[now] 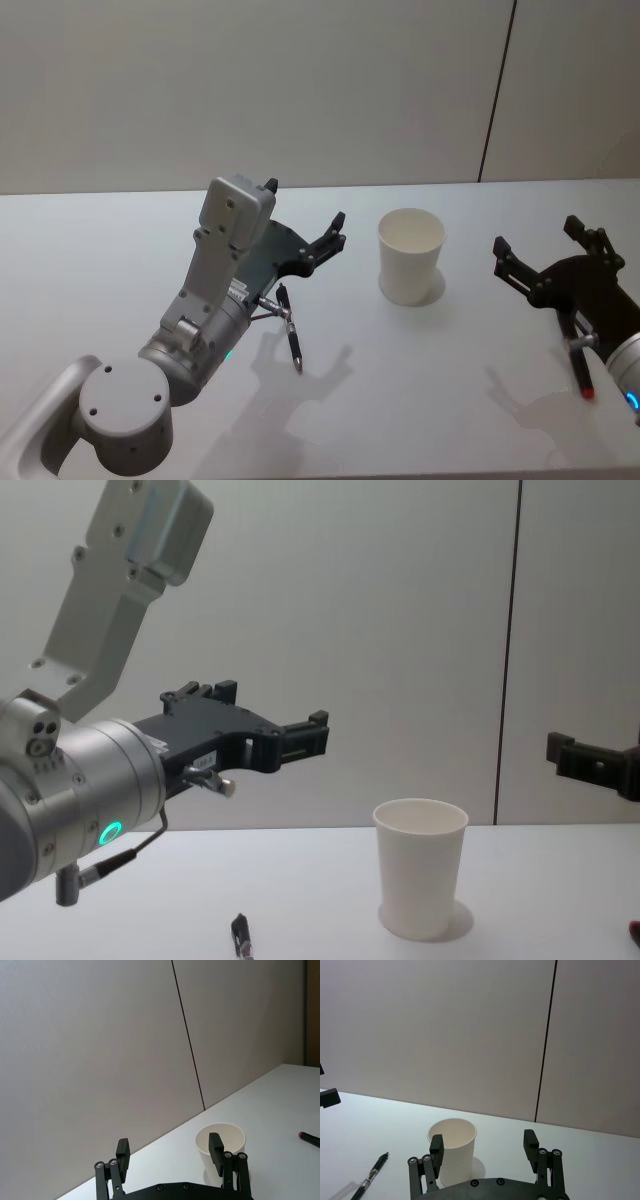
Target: Place the pen into the pen holder.
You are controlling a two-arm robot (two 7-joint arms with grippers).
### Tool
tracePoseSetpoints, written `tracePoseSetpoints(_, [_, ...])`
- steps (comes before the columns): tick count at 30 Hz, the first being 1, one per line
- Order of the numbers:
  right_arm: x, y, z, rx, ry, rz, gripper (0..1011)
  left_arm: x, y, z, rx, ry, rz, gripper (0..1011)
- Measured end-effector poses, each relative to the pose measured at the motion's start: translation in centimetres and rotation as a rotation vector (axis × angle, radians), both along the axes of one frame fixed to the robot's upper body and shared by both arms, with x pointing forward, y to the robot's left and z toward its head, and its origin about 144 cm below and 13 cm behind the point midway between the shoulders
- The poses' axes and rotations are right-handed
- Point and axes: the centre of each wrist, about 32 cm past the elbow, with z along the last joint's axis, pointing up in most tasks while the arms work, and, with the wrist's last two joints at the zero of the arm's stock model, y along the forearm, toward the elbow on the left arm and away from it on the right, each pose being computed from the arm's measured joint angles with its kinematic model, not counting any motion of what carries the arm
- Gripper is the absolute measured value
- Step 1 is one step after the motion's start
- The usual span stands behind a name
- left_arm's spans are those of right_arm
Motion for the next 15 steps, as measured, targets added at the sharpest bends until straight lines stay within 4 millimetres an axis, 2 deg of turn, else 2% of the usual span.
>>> tracePoseSetpoints(15, [0.0,0.0,0.0,0.0,0.0,0.0,1002,0.0,0.0,0.0,0.0,0.0,0.0,1004])
